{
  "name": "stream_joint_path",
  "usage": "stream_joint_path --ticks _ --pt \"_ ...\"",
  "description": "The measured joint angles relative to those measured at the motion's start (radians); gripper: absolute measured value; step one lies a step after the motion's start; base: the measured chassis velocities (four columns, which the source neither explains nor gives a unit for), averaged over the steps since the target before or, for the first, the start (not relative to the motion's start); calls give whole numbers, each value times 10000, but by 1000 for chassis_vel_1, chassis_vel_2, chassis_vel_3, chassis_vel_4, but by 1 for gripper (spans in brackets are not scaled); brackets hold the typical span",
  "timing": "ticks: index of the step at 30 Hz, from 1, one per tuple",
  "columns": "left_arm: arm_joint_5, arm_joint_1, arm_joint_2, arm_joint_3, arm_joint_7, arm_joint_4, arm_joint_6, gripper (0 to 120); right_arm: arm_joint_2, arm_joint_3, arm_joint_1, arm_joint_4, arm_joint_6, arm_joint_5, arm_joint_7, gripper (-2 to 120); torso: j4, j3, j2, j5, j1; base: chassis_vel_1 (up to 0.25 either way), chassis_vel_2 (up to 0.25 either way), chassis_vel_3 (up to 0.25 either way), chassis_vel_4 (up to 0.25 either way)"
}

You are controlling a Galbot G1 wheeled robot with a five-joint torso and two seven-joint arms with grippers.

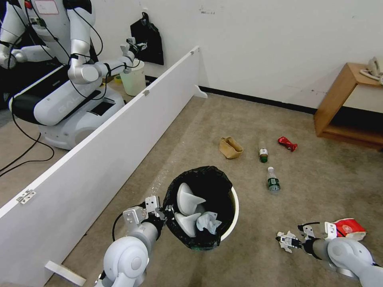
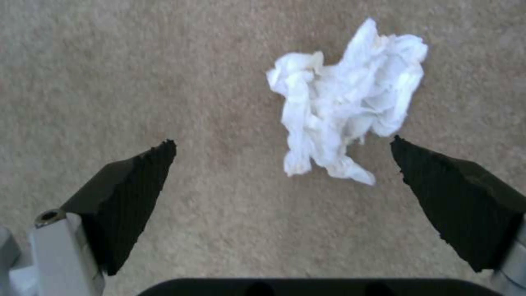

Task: Pick up the trash bin, then pick up the garbage from the floor and place it into the trash bin.

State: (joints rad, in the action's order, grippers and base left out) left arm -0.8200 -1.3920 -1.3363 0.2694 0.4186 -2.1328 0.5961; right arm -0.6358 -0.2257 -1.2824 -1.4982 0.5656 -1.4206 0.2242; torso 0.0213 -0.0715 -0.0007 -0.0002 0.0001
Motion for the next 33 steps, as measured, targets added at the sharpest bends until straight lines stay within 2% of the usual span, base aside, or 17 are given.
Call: stream_joint_path --ticks 15,33 --pt "8 -22 9 30 -2 32 0 2 -252 198 392 287 142 -426 245 100 1 0 0 0 1 0 0 0 0" --pt "55 -58 -6 -9 -5 85 -20 2 -284 100 452 755 154 -149 290 100 2 0 0 -1 0 0 0 0 0"
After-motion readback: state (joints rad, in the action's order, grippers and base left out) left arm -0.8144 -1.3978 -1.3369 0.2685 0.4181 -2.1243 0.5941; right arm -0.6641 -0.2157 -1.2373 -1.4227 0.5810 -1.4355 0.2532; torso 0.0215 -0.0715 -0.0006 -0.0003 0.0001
